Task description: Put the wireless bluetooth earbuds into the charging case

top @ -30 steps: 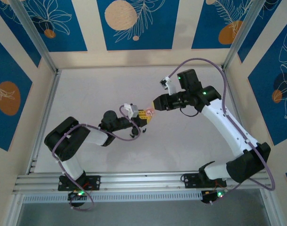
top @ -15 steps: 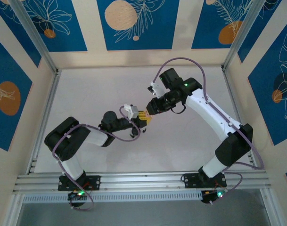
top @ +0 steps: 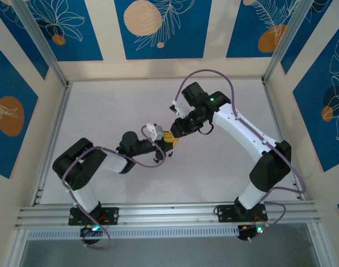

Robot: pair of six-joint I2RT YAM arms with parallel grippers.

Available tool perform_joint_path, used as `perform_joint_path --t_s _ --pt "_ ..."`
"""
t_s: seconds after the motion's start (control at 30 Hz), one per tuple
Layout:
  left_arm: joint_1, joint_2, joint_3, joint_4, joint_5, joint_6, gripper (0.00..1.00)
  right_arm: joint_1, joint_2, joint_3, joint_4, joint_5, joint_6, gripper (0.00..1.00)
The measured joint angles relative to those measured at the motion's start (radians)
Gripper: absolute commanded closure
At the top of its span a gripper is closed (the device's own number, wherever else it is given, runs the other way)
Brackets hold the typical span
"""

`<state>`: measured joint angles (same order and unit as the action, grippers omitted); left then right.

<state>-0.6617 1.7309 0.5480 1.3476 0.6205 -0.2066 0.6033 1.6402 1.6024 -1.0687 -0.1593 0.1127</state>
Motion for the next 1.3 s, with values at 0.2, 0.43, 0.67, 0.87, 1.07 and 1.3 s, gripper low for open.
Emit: perform_joint_path --t_s 0.2,0.43,0.67,0.87,1.07,1.3 --pt "0.002 0.000 -0.004 -0.010 0.000 0.000 0.88 0.009 0.017 0.002 -0.002 0.012 -0.008 0.72" --pt "0.003 0.000 -0.005 -0.024 0.000 0.000 0.88 0.024 0.028 0.003 -0.016 0.037 -0.013 0.78" --pt "0.003 0.000 -0.007 -0.024 0.000 0.000 0.88 0.026 0.026 0.003 -0.018 0.055 -0.013 0.84" --pt "0.003 0.000 -0.007 -0.019 0.000 0.000 0.88 0.029 -0.003 -0.023 0.011 0.084 -0.012 0.86" --pt "0.003 0.000 -0.007 0.003 0.000 0.000 0.88 0.029 -0.097 -0.101 0.088 0.126 -0.006 0.86" --pt "0.003 0.000 -0.006 0.007 0.000 -0.012 0.88 0.029 -0.223 -0.240 0.246 0.162 -0.002 0.85"
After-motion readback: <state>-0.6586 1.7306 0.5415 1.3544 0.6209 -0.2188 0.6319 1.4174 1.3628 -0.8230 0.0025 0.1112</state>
